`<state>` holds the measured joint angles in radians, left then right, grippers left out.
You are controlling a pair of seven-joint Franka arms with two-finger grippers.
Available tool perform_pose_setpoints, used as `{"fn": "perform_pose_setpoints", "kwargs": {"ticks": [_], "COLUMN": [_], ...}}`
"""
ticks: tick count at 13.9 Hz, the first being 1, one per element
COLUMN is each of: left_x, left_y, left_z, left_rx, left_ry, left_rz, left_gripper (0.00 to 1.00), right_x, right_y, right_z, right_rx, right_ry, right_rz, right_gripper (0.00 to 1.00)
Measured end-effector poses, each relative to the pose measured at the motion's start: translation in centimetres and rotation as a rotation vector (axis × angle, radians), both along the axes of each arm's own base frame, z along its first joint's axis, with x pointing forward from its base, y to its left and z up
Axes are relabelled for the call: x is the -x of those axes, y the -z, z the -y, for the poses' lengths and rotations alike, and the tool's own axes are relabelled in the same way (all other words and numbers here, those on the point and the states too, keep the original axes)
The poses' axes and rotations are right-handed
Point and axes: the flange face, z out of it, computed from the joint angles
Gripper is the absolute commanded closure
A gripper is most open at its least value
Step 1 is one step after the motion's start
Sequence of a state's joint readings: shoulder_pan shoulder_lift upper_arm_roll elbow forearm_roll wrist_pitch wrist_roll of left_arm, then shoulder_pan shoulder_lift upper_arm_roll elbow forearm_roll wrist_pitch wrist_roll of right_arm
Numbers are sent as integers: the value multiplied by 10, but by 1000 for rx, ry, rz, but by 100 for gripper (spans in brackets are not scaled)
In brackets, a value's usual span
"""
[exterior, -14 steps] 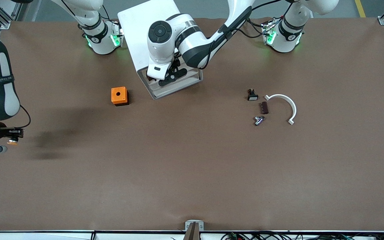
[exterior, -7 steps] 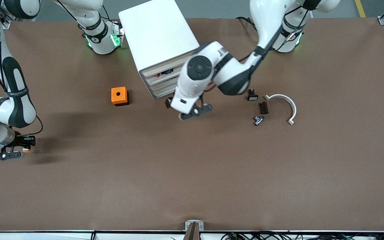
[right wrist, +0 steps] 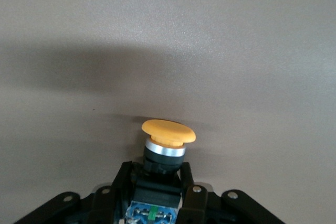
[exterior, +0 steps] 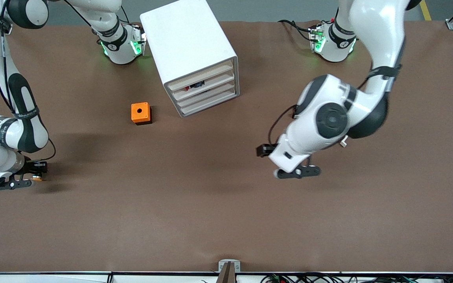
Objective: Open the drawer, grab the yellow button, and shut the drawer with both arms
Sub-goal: 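Withdraw the left gripper while the right gripper carries the yellow button away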
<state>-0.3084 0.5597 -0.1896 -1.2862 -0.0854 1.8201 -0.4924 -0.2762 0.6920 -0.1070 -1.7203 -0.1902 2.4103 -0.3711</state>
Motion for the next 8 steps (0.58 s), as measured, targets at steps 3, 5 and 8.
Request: {"fn": "perform_pose_setpoints", "kwargs": {"ticks": [3, 5, 8], "left_x": [-11, -10, -3], "left_y": [-40, -71, -118], "left_z": [-69, -105, -167], "left_rx": [-63, -78, -104], "left_ry": [102, 136, 205], "left_rz": [34, 52, 98], "left_gripper": [0, 0, 0], "right_x": [-3, -7, -12], "right_y": [-4, -10, -41], "right_z": [0, 0, 0], "right_rx": [3, 6, 6], "right_ry": [-1, -2, 6], "right_rz": [10, 22, 15], "right_gripper": [0, 0, 0]}}
